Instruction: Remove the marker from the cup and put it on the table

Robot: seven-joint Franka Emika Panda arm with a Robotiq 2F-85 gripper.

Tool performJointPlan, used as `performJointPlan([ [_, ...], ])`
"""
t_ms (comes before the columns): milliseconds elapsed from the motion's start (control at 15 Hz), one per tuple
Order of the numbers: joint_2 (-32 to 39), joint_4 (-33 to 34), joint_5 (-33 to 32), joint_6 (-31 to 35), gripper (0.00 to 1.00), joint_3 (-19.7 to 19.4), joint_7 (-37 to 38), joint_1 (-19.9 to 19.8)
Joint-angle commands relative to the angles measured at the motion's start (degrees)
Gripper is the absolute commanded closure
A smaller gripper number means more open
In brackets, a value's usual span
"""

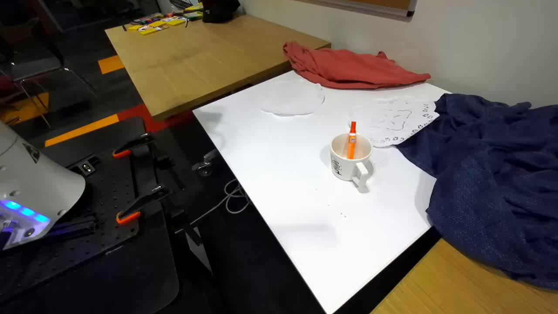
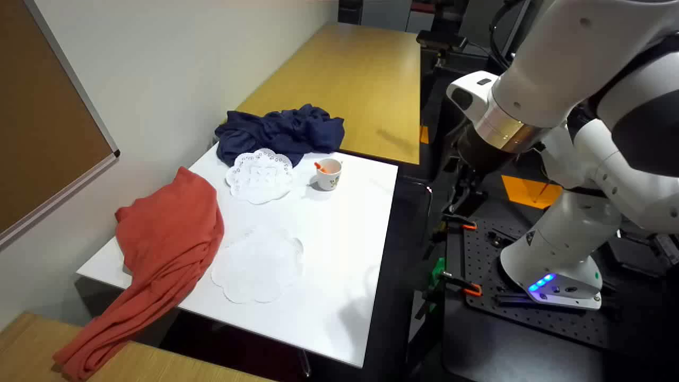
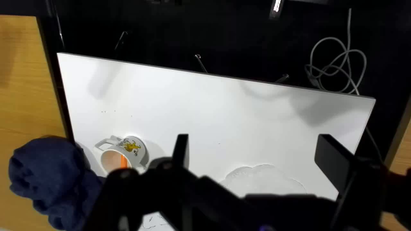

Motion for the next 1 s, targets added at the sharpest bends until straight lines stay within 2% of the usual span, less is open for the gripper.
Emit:
performJointPlan([
  [0, 0.33, -0.11, -0.82, -0.16, 0.00, -0.94, 0.67, 0.95],
  [467, 0.23, -0.24, -1.97, 1.40, 0.00, -0.95, 0.57, 0.40],
  [600, 0.28, 0.45, -4.03, 2.81, 0.00, -1.91, -0.49, -0.64],
  [933, 4.17, 3.34, -10.81, 7.95, 0.00, -7.57, -4.94, -4.90],
])
